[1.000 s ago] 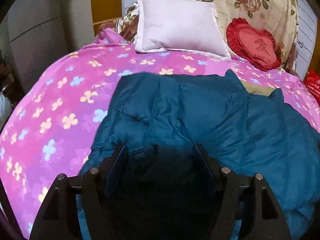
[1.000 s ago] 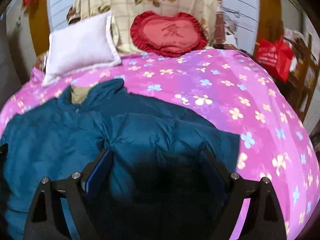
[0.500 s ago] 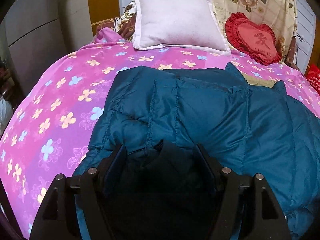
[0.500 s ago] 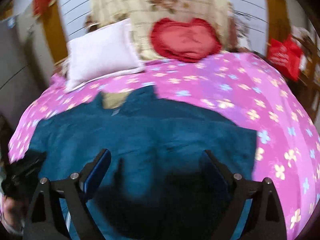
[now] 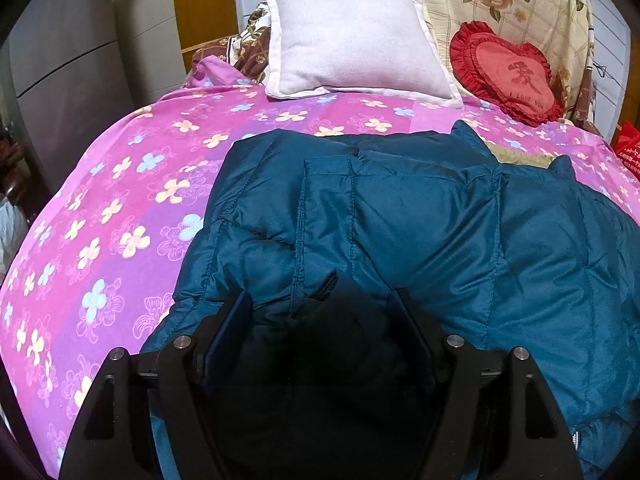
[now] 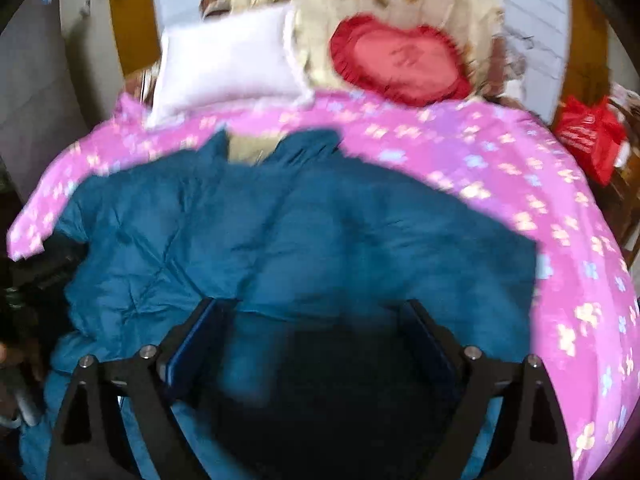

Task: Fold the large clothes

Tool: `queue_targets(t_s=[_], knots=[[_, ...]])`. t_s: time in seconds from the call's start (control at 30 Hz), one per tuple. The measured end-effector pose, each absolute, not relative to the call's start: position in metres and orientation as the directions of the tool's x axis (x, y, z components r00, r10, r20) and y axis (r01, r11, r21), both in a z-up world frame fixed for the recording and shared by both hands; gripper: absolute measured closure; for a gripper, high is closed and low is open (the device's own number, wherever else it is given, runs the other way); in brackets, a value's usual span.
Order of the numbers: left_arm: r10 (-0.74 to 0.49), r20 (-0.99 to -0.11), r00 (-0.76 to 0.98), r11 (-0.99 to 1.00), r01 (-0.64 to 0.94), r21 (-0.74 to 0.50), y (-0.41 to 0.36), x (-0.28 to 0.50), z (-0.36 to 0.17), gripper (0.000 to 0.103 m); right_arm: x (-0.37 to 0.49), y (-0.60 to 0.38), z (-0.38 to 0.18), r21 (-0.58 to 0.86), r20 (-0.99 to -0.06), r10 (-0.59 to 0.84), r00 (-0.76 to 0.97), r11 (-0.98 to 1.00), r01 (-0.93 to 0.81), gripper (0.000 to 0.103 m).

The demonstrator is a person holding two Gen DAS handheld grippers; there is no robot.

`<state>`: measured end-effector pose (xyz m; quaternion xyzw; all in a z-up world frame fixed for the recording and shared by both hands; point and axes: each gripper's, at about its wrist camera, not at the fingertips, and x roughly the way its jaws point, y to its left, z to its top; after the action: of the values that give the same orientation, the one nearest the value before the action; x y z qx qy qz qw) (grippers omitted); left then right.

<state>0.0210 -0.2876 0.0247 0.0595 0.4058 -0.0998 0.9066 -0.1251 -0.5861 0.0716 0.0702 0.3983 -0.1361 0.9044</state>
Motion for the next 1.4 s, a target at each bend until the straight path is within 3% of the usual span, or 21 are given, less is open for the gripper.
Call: queue_targets(t_s=[0.17, 0.27, 0.4, 0.73, 0.87, 1.0, 1.13, 1.4], knots=[[-0.120, -0.746, 0.655, 0.973, 0.227, 0.044, -0.291, 0.022, 0.023, 0.049, -0.151, -0.637, 0.068, -0.074, -0.739, -0.367, 0.565, 0.878, 0.473, 0.013], [-0.112, -0.745, 0.657, 0.972, 0.227, 0.054, -0.292, 0.022, 0.023, 0.048, -0.148, -0.670, 0.036, 0.025, -0.814, -0.276, 0.511, 0.862, 0.506, 0.013], [-0.109, -0.746, 0.657, 0.972, 0.227, 0.058, -0.293, 0.022, 0.022, 0.048, -0.148, -0.688, 0.019, 0.119, -0.821, -0.220, 0.527, 0.837, 0.534, 0.007], [-0.120, -0.749, 0.652, 0.973, 0.229, 0.043, -0.293, 0.023, 0.022, 0.048, -0.180, -0.654, 0.070, 0.078, -0.701, -0.326, 0.634, 0.849, 0.523, 0.009], [-0.119, -0.749, 0.652, 0.973, 0.228, 0.044, -0.293, 0.023, 0.022, 0.047, -0.164, -0.631, 0.068, 0.065, -0.731, -0.252, 0.634, 0.899, 0.433, 0.015], [-0.132, -0.751, 0.647, 0.972, 0.233, 0.030, -0.293, 0.024, 0.021, 0.040, -0.138, -0.625, 0.039, -0.038, -0.777, -0.292, 0.557, 0.906, 0.421, 0.011], [-0.149, -0.747, 0.648, 0.971, 0.239, 0.013, -0.291, 0.022, 0.023, 0.040, -0.126, -0.632, 0.031, -0.040, -0.797, -0.298, 0.526, 0.894, 0.446, 0.009], [-0.151, -0.725, 0.672, 0.966, 0.257, 0.038, -0.270, -0.013, 0.048, 0.041, -0.174, -0.615, 0.069, -0.002, -0.751, -0.282, 0.597, 0.905, 0.425, 0.010]])
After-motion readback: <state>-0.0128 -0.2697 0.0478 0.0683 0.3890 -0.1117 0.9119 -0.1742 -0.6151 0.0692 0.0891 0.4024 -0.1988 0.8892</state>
